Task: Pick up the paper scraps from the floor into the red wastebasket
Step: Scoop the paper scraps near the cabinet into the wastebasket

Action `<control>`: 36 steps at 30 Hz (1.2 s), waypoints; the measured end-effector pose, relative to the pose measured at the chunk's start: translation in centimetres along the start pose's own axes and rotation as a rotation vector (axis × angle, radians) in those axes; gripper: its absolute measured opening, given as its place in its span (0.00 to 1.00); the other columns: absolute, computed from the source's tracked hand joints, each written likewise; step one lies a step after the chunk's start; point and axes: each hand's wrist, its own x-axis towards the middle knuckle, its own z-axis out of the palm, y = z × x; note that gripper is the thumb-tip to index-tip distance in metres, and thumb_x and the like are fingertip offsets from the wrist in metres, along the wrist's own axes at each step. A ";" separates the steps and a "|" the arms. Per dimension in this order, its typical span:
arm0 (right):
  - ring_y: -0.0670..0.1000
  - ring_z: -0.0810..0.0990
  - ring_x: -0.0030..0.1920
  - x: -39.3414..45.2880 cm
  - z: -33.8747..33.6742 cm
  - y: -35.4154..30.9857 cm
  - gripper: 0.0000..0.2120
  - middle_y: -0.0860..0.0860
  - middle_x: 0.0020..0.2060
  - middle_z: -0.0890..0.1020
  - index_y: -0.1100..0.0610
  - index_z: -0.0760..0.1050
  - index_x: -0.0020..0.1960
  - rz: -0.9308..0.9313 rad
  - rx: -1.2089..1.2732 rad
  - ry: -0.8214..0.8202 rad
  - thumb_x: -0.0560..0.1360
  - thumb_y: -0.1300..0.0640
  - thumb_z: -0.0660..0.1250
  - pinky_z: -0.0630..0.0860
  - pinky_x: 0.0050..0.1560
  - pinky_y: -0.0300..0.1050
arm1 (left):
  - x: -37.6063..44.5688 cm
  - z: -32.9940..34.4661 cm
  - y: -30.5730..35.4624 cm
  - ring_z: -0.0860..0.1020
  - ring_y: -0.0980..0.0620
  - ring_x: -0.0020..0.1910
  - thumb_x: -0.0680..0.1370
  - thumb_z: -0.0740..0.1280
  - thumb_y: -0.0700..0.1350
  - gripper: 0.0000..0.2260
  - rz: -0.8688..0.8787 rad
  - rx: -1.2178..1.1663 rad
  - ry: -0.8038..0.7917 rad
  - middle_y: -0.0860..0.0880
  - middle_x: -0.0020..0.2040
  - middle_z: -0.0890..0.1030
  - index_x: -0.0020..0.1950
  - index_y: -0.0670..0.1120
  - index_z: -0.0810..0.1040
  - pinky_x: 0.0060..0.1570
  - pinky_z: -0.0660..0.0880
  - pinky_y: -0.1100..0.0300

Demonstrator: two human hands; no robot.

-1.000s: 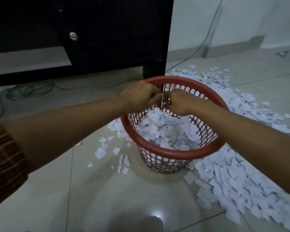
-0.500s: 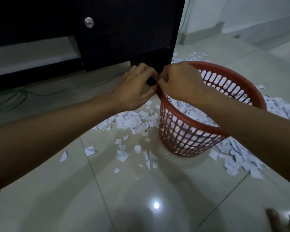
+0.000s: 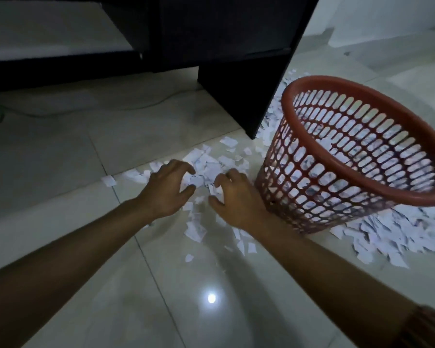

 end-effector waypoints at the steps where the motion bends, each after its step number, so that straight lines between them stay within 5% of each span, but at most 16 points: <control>1: 0.59 0.73 0.59 -0.1 1.9 0.4 0.22 0.57 0.59 0.74 0.55 0.73 0.62 0.053 0.019 -0.001 0.74 0.42 0.65 0.75 0.55 0.54 | -0.4 0.5 -0.8 0.72 0.44 0.62 0.77 0.66 0.51 0.15 -0.012 0.008 0.002 0.48 0.63 0.74 0.62 0.50 0.73 0.61 0.70 0.46; 4: 0.62 0.58 0.72 -0.2 6.3 1.1 0.37 0.57 0.73 0.61 0.50 0.64 0.72 0.255 0.049 -0.048 0.71 0.31 0.64 0.58 0.71 0.58 | -1.6 1.7 -3.0 0.71 0.45 0.64 0.77 0.68 0.48 0.16 -0.049 0.071 -0.060 0.48 0.65 0.73 0.64 0.50 0.73 0.62 0.68 0.48; 9: 0.62 0.38 0.76 2.4 9.1 2.0 0.51 0.53 0.78 0.40 0.42 0.46 0.78 0.381 0.162 -0.056 0.64 0.23 0.61 0.42 0.73 0.64 | -3.0 2.6 -4.3 0.70 0.45 0.63 0.77 0.68 0.47 0.16 -0.112 0.073 -0.051 0.48 0.65 0.73 0.64 0.49 0.73 0.60 0.66 0.52; 14: 0.63 0.33 0.75 7.4 11.1 3.5 0.54 0.53 0.77 0.35 0.36 0.41 0.76 0.493 0.191 -0.110 0.58 0.16 0.55 0.37 0.69 0.73 | -3.3 3.4 -4.4 0.69 0.48 0.65 0.77 0.67 0.47 0.16 -0.115 0.080 -0.041 0.51 0.65 0.72 0.65 0.50 0.72 0.59 0.64 0.55; 19: 0.65 0.33 0.75 9.7 12.4 3.9 0.51 0.54 0.78 0.40 0.33 0.45 0.75 0.386 0.105 -0.197 0.57 0.15 0.50 0.30 0.65 0.74 | -3.7 2.7 -5.8 0.72 0.45 0.63 0.75 0.68 0.51 0.18 -0.159 0.092 0.007 0.49 0.63 0.74 0.63 0.48 0.74 0.58 0.67 0.51; 21: 0.64 0.41 0.76 9.5 12.9 3.4 0.44 0.53 0.78 0.49 0.34 0.54 0.74 0.300 0.075 -0.166 0.62 0.18 0.51 0.36 0.68 0.73 | -3.8 2.4 -7.1 0.72 0.44 0.63 0.72 0.65 0.57 0.24 -0.224 0.086 0.029 0.48 0.64 0.74 0.65 0.48 0.73 0.58 0.67 0.50; 23: 0.64 0.59 0.71 8.7 13.2 2.9 0.31 0.53 0.72 0.65 0.39 0.69 0.68 0.201 0.074 -0.015 0.69 0.26 0.55 0.56 0.68 0.69 | -3.5 2.4 -8.1 0.71 0.44 0.66 0.69 0.63 0.63 0.30 -0.282 0.070 0.066 0.48 0.67 0.73 0.67 0.48 0.72 0.61 0.68 0.47; 25: 0.62 0.70 0.60 7.7 13.6 2.7 0.22 0.52 0.62 0.73 0.45 0.76 0.59 0.150 0.054 0.112 0.72 0.35 0.58 0.68 0.58 0.60 | -2.7 2.7 -8.8 0.68 0.44 0.69 0.68 0.61 0.68 0.35 -0.302 0.077 0.094 0.47 0.70 0.70 0.69 0.49 0.70 0.65 0.67 0.42; 30: 0.62 0.73 0.49 5.0 13.9 2.7 0.20 0.58 0.50 0.74 0.54 0.78 0.51 0.085 0.137 0.141 0.71 0.42 0.59 0.73 0.51 0.54 | 1.0 4.8 -8.4 0.52 0.44 0.77 0.67 0.58 0.74 0.43 -0.290 0.131 0.058 0.49 0.79 0.55 0.77 0.56 0.57 0.73 0.53 0.38; 36: 0.53 0.75 0.46 2.1 12.1 3.8 0.15 0.56 0.49 0.73 0.60 0.78 0.53 0.067 0.403 0.074 0.70 0.51 0.69 0.71 0.48 0.39 | 5.7 7.8 -7.6 0.41 0.40 0.78 0.59 0.52 0.83 0.52 -0.265 0.163 -0.037 0.50 0.80 0.42 0.77 0.63 0.43 0.71 0.43 0.32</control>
